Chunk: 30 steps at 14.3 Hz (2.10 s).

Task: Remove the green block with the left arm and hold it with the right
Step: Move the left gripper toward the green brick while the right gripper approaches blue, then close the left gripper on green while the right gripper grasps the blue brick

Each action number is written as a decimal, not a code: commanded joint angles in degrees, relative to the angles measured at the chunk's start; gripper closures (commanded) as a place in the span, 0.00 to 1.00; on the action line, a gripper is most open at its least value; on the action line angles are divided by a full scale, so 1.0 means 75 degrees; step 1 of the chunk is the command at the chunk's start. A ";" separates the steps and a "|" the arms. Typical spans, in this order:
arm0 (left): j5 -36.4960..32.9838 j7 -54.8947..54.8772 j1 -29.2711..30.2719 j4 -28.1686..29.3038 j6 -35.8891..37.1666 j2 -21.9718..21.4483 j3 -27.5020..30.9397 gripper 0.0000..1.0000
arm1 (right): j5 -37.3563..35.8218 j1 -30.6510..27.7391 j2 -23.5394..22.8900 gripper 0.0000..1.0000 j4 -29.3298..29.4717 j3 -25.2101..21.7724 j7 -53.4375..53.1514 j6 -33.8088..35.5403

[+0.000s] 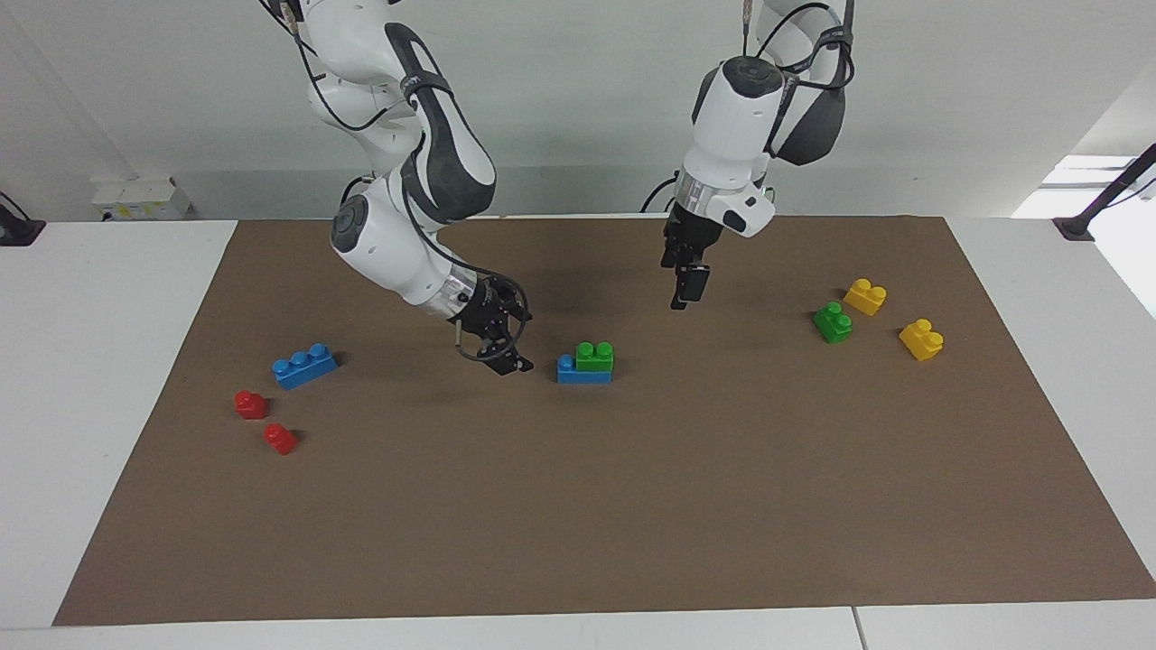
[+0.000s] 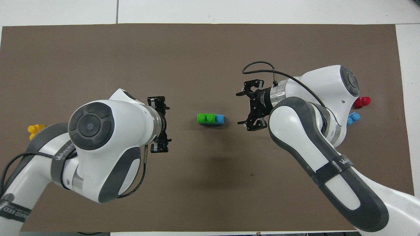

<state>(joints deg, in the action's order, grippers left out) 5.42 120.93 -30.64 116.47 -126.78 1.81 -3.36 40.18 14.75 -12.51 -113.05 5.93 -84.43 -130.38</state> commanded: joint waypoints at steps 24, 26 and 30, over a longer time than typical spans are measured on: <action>-0.0383 0.1923 -0.0825 -0.1233 -0.0626 0.2102 0.0131 0.00 | 0.0901 0.1291 -0.1589 0.06 -0.0313 0.0018 0.0078 -0.3299; -0.0383 0.1958 -0.0813 -0.1209 -0.0802 0.2126 0.0131 0.00 | 0.0901 0.1302 -0.1601 0.25 -0.0313 0.0018 0.0078 -0.3370; -0.0406 0.1970 -0.0813 -0.1198 -0.0943 0.2266 0.0131 0.00 | 0.0901 0.1408 -0.1613 0.86 -0.0289 0.0018 0.0159 -0.3417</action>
<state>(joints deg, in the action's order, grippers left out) 3.62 134.04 -35.74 108.27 -132.81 17.67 -3.21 45.62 24.65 -23.91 -115.49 6.06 -84.45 -154.27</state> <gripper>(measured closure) 0.000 0.502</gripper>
